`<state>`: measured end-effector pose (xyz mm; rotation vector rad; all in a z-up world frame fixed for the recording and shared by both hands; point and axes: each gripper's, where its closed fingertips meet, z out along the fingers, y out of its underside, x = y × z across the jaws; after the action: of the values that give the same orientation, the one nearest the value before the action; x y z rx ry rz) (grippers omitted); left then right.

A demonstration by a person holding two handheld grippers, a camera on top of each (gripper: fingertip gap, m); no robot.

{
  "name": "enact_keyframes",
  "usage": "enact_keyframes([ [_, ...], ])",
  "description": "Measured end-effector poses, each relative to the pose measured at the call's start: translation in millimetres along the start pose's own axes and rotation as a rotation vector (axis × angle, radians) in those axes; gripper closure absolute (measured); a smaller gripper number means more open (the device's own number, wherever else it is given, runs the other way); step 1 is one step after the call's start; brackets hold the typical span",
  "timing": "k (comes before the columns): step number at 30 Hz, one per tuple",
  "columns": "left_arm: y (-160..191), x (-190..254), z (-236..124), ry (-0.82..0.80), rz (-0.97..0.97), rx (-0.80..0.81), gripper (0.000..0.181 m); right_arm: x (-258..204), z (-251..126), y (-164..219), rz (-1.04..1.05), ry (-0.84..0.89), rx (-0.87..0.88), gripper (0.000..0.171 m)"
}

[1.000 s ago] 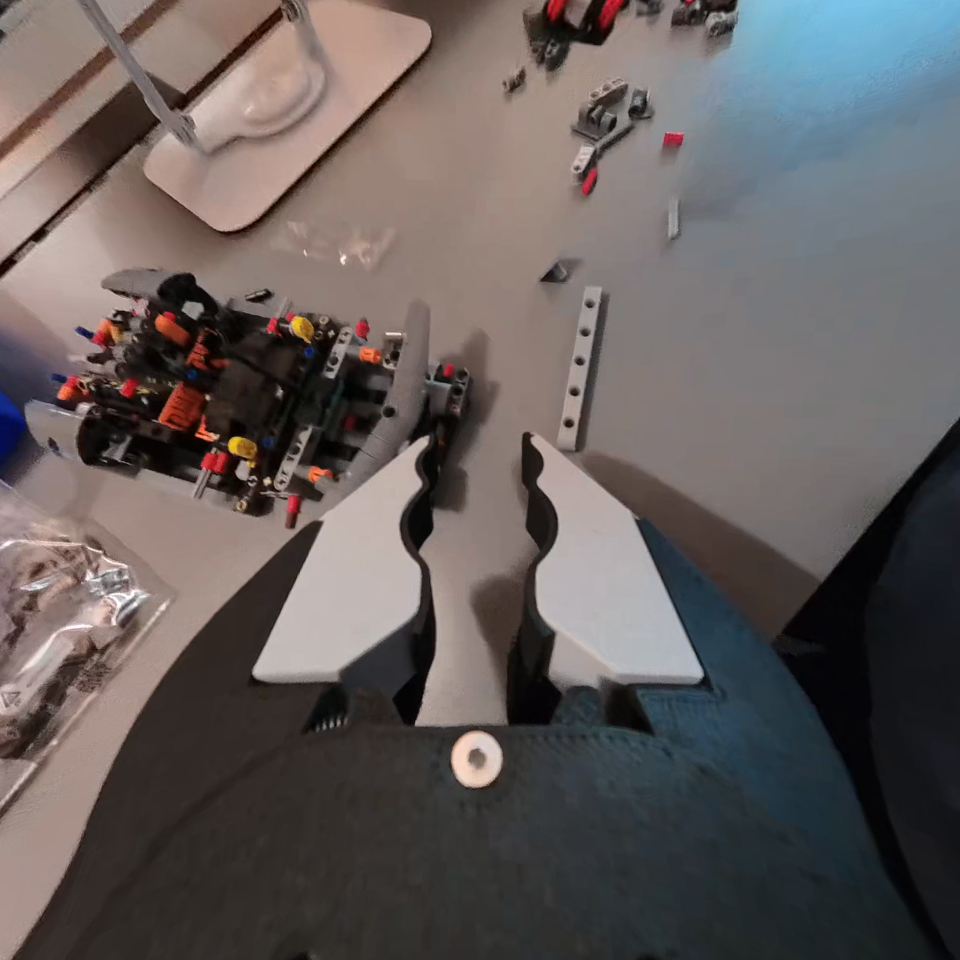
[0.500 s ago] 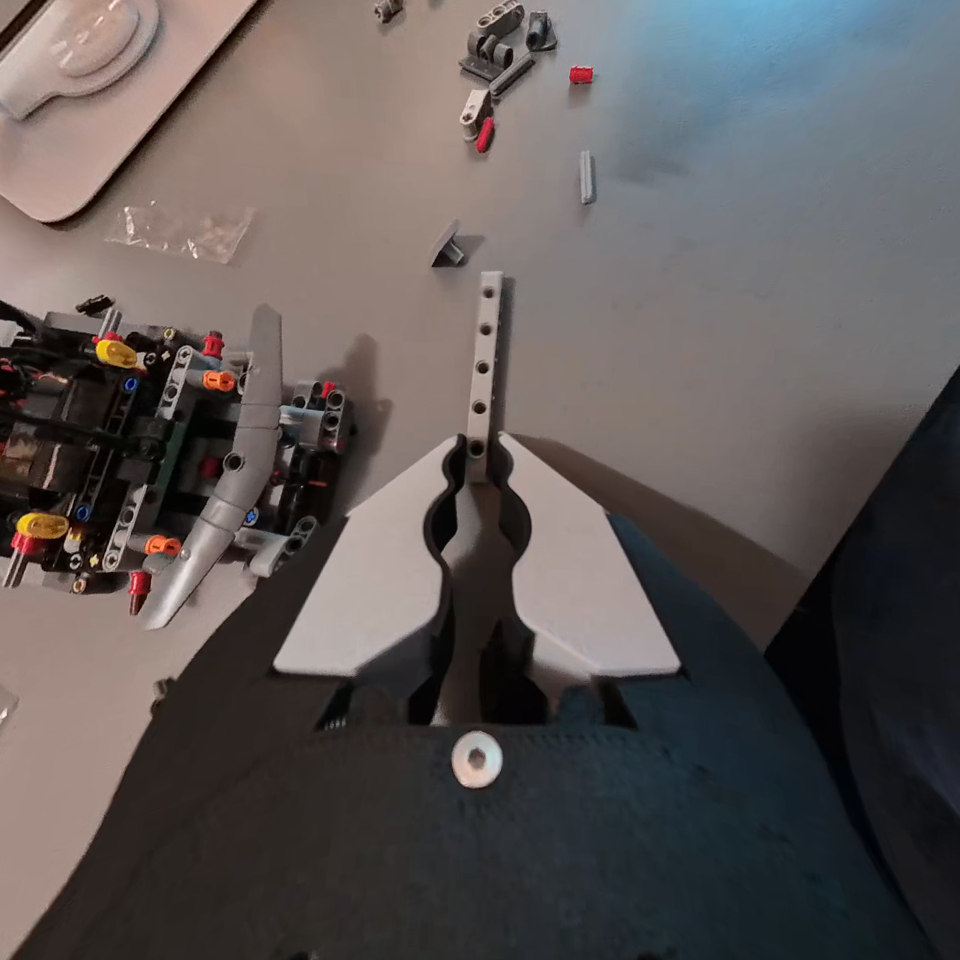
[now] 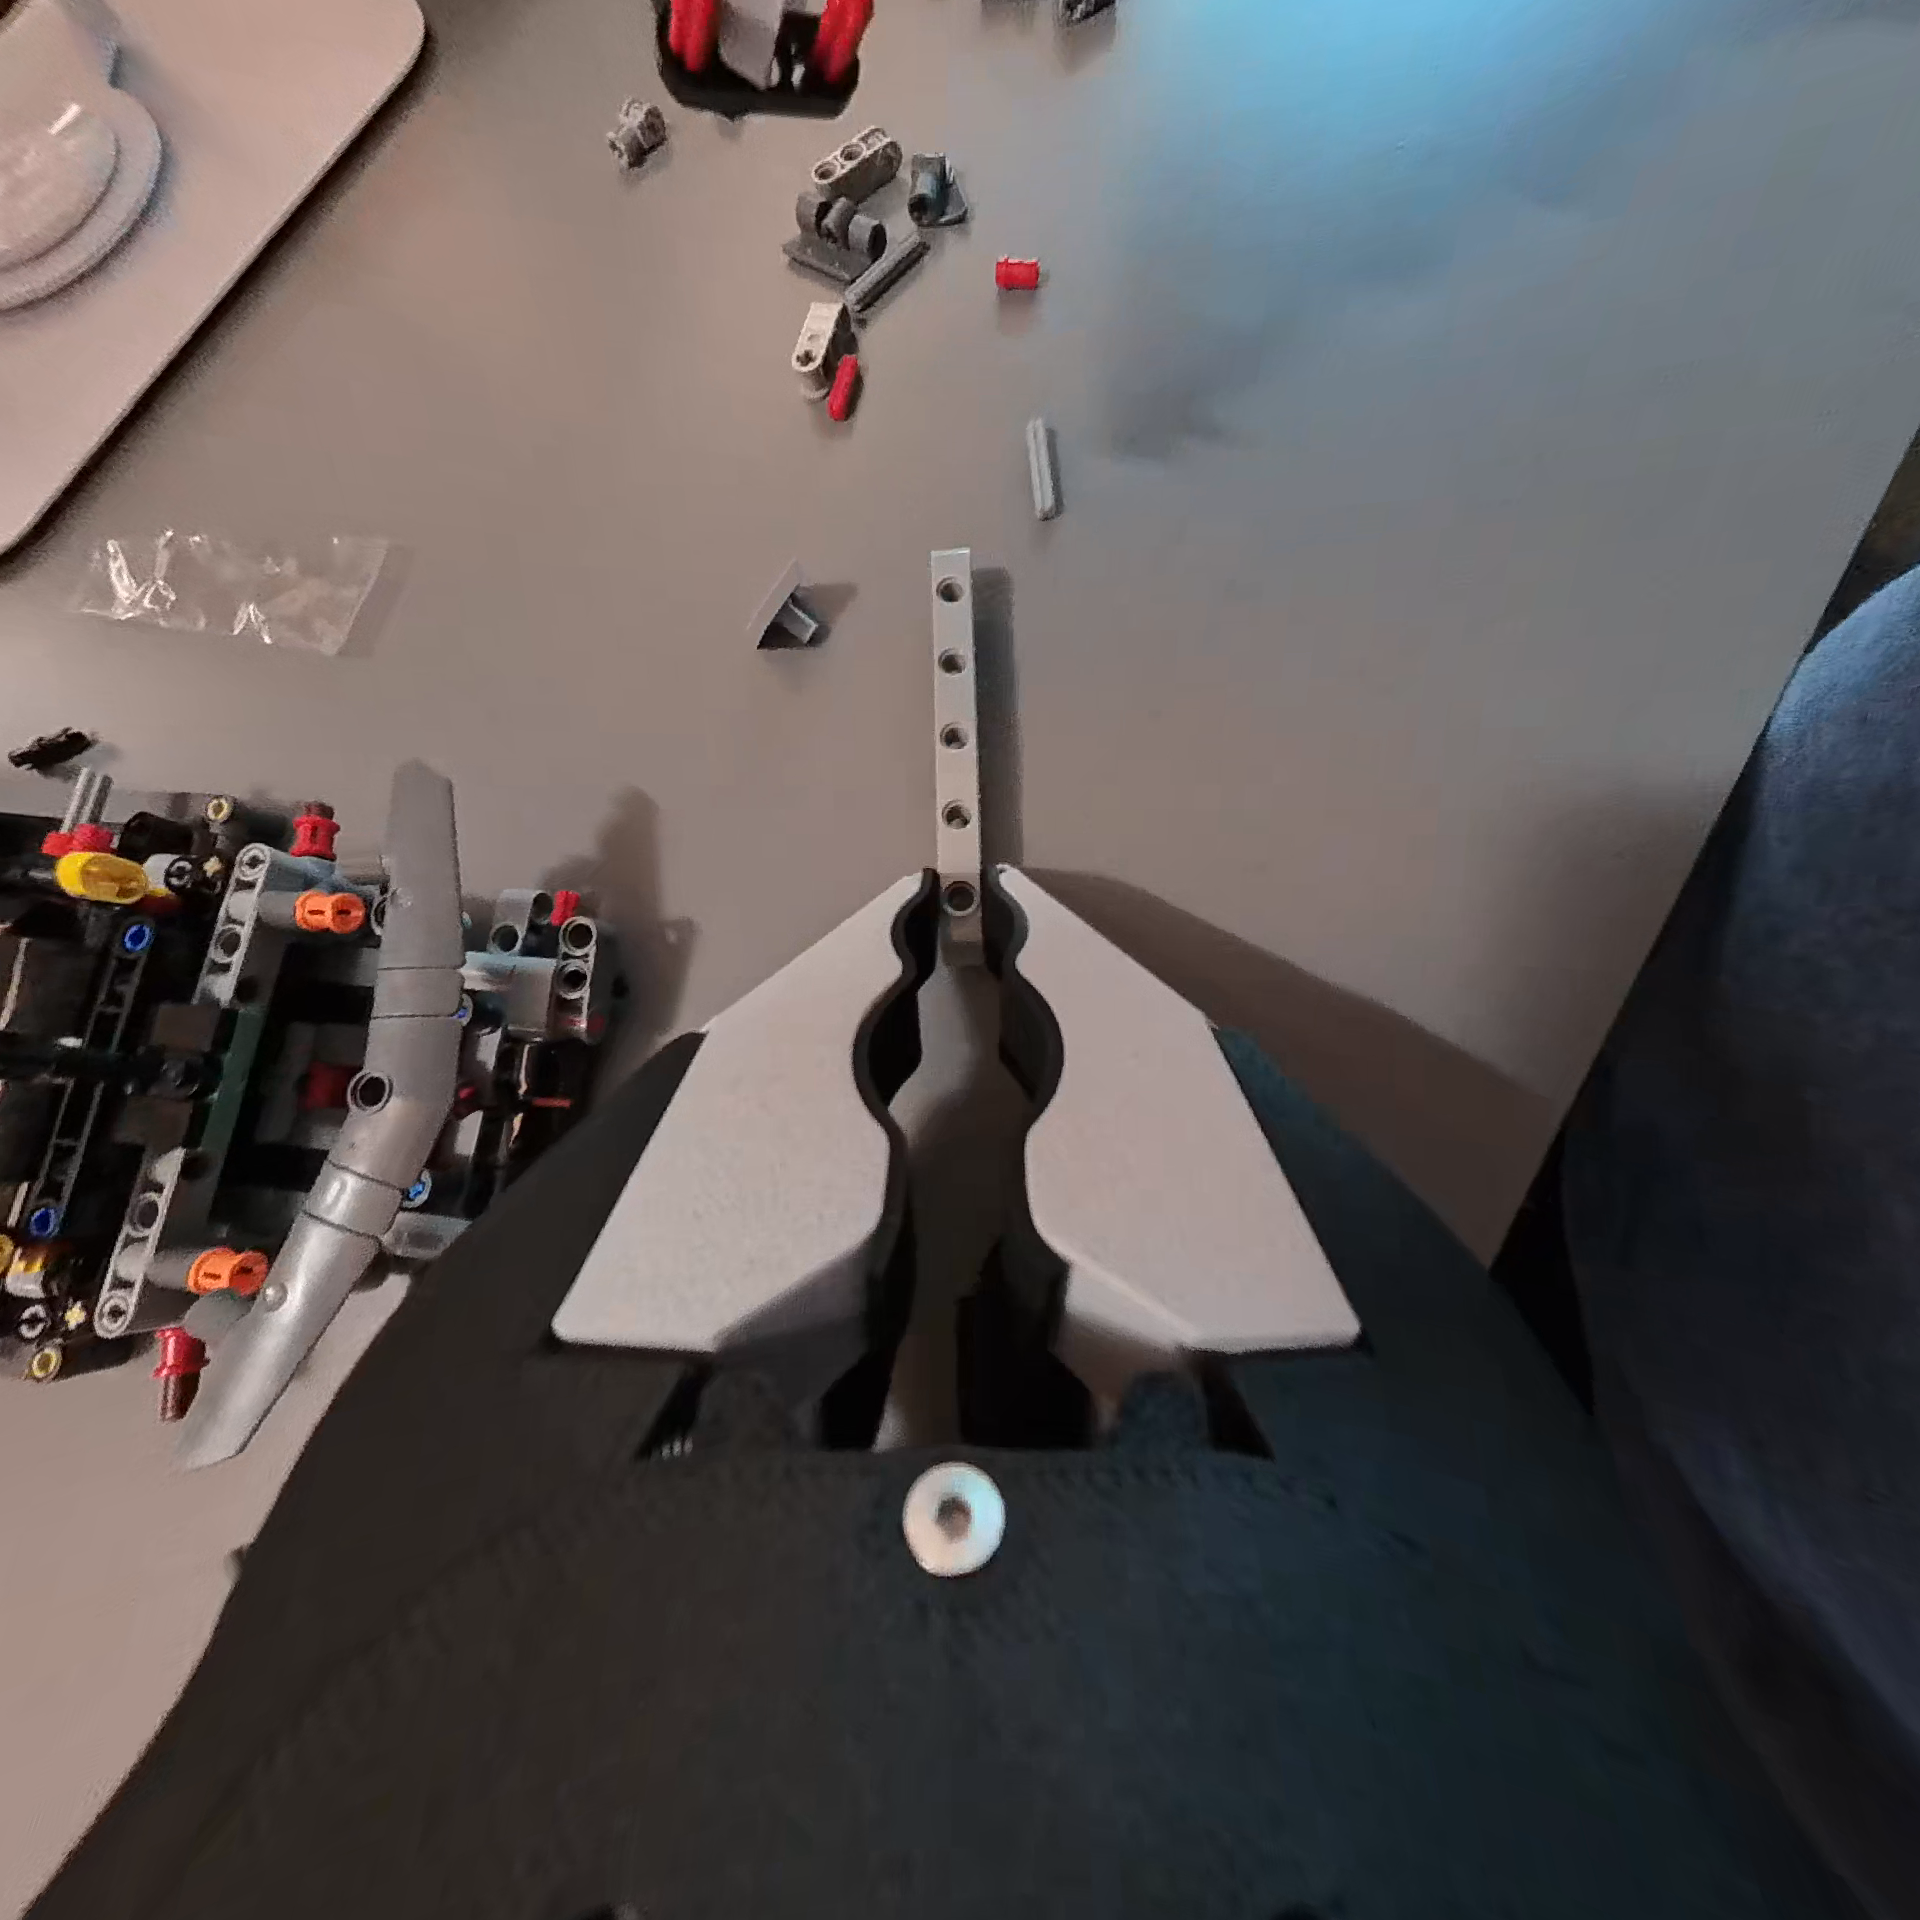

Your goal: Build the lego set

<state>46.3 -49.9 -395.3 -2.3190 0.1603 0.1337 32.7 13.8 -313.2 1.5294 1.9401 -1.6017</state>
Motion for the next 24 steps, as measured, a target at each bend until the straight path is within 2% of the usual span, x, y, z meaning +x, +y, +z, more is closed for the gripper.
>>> enact_keyframes([
  [14, 5, -6, -12, -0.004, -0.002, 0.014, 0.175, -3, 6, -4, -0.009, -0.001, 0.004, 0.171],
  [20, 3, -6, -19, 0.08, -0.171, 0.054, 0.175, -5, 7, -7, -0.021, 0.001, 0.018, 0.171],
  [24, 5, -3, -19, 0.121, -0.196, 0.054, 0.174, -5, 8, -6, -0.02, 0.002, 0.02, 0.171],
])
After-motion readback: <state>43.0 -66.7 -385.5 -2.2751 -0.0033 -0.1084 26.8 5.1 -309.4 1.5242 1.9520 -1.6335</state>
